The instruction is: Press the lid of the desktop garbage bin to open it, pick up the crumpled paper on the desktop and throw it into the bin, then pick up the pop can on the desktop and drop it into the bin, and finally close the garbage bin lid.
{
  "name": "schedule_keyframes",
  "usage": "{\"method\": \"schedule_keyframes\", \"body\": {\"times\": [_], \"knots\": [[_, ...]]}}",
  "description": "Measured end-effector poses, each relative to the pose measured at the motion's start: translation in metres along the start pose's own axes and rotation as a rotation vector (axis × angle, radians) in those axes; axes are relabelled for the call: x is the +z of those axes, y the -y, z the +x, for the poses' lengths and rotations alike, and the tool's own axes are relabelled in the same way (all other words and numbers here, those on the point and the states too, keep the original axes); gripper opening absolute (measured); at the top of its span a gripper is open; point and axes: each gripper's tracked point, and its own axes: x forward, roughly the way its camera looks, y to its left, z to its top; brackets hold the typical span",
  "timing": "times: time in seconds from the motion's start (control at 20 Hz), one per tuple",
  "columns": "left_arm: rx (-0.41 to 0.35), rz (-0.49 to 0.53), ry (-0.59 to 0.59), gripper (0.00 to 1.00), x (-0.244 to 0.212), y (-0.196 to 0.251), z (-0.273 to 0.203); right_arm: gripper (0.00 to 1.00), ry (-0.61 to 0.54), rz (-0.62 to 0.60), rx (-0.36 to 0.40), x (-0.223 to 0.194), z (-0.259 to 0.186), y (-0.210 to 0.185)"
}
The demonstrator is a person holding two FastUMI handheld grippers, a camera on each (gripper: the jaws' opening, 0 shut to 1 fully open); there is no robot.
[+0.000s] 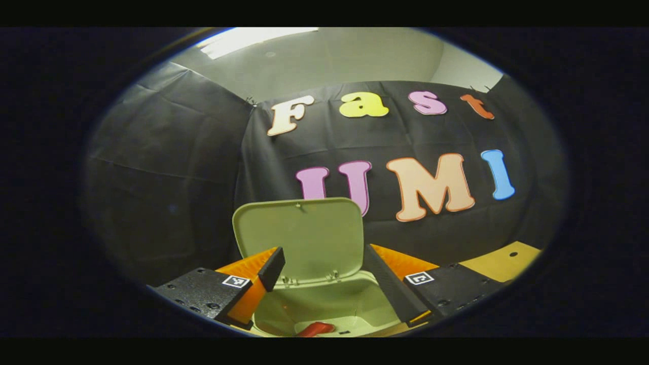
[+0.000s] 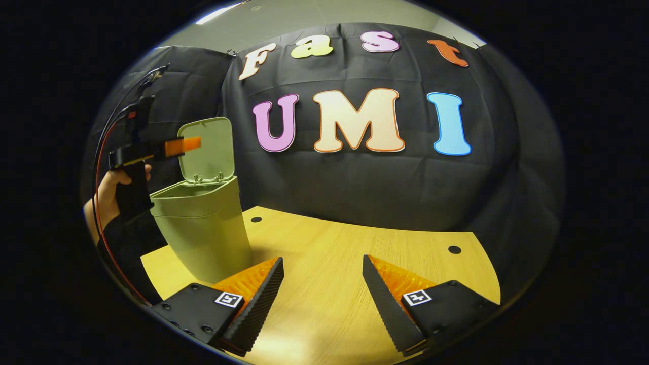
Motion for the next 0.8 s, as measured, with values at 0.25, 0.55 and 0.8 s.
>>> {"method": "schedule_keyframes", "body": {"times": [0.25, 0.55, 0.8], "knots": [[0.010, 0.022, 0.071, 0.95, 0.047, -0.022, 0.037, 0.99, 0.002, 0.039, -0.041, -0.004, 0.004, 0.001], [0.010, 0.009, 0.093, 0.99, 0.072, -0.041, 0.080, 0.99, -0.001, 0.079, -0.084, -0.009, 0.007, -0.001], [0.003, 0.000, 0.008, 0.99, 0.053, -0.044, 0.101, 0.99, -0.002, 0.096, -0.105, -0.012, 0.006, -0.002]]}}
